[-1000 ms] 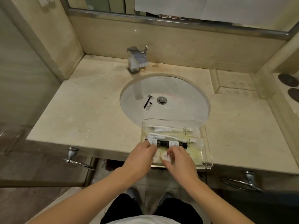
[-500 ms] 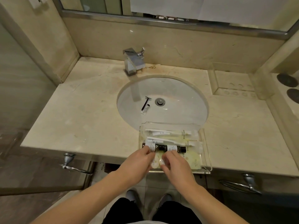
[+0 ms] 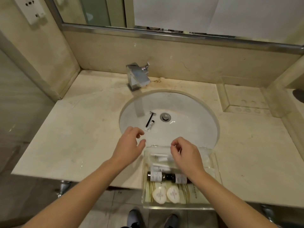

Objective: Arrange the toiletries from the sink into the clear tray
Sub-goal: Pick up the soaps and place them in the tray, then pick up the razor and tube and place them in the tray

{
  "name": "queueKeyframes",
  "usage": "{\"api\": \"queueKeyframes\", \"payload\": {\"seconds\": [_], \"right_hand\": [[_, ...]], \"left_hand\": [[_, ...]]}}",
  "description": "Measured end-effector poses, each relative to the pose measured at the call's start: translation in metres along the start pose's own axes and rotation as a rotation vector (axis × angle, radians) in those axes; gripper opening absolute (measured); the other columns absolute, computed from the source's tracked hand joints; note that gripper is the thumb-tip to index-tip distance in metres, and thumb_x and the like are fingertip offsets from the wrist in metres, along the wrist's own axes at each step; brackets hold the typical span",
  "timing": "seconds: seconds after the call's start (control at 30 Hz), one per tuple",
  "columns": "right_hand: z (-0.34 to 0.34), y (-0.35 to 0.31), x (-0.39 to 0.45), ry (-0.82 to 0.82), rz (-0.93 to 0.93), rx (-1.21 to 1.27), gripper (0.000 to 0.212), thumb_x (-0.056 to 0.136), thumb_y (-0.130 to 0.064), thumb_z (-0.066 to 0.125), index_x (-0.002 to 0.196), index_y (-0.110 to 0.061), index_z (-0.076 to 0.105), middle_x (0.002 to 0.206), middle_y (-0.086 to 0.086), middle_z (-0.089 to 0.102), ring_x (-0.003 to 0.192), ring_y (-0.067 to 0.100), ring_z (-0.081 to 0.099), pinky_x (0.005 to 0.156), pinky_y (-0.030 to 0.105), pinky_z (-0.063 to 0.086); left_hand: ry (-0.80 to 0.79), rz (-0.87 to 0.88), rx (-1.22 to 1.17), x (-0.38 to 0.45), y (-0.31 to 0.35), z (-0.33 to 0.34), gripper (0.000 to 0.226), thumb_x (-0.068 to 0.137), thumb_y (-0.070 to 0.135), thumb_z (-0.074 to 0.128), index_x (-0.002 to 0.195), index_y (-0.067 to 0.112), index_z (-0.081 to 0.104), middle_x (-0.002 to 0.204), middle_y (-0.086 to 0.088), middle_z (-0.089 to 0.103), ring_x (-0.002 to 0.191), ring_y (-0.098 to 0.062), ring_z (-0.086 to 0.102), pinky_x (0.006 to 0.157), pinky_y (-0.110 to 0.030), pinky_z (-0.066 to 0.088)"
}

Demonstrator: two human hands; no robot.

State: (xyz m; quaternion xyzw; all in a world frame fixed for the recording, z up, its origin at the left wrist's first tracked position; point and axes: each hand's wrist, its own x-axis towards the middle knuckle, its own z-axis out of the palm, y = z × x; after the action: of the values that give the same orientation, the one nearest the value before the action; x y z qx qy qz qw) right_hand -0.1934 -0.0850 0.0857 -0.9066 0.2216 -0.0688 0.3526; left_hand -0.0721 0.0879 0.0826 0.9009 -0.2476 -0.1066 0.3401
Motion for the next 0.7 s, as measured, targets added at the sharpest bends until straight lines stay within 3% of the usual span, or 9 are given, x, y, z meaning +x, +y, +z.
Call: {"api": "queueKeyframes", "payload": {"seconds": [0.17,0.3,0.53,0.7], "right_hand": [[0.019,-0.001,0.074,-0.173,0.133,-0.017,0.014,0.087,-0.022,0.053,0.098,-0.022,0.061,0.074,-0.009,0.061,0.077,0.019,0.059,0.072,0.036,0.051],[0.046,0.011,0.123,-0.38,0.239,-0.085,0.024,0.086,-0.027,0.053,0.108,-0.023,0.059,0.09,-0.003,0.065,0.093,0.023,0.061,0.083,0.038,0.052],[0.09,0.033,0.178,-0.667,0.273,-0.12,0.048,0.088,-0.024,0.053,0.135,-0.025,0.045,0.119,0.008,0.059,0.109,0.026,0.057,0.094,0.034,0.046],[0.115,0.034,0.202,-0.731,0.25,-0.108,0.056,0.089,-0.015,0.052,0.143,-0.024,0.038,0.136,0.008,0.053,0.121,0.027,0.053,0.098,0.033,0.044]], "left_hand": [[-0.09,-0.207,0.083,0.077,-0.036,0.022,0.027,0.088,0.017,0.056,0.114,0.009,0.059,0.112,-0.009,0.057,0.095,-0.024,0.058,0.088,-0.031,0.044],[-0.221,-0.306,0.173,0.113,-0.058,0.049,0.035,0.091,0.015,0.049,0.125,0.008,0.052,0.126,-0.014,0.05,0.11,-0.032,0.056,0.096,-0.035,0.043],[-0.397,-0.324,0.175,0.155,-0.089,0.09,0.038,0.091,0.012,0.047,0.129,0.013,0.05,0.13,-0.014,0.043,0.113,-0.032,0.054,0.101,-0.034,0.041],[-0.466,-0.251,0.198,0.173,-0.09,0.112,0.039,0.088,0.014,0.048,0.127,0.017,0.052,0.125,-0.009,0.039,0.105,-0.031,0.057,0.1,-0.038,0.045]]}}
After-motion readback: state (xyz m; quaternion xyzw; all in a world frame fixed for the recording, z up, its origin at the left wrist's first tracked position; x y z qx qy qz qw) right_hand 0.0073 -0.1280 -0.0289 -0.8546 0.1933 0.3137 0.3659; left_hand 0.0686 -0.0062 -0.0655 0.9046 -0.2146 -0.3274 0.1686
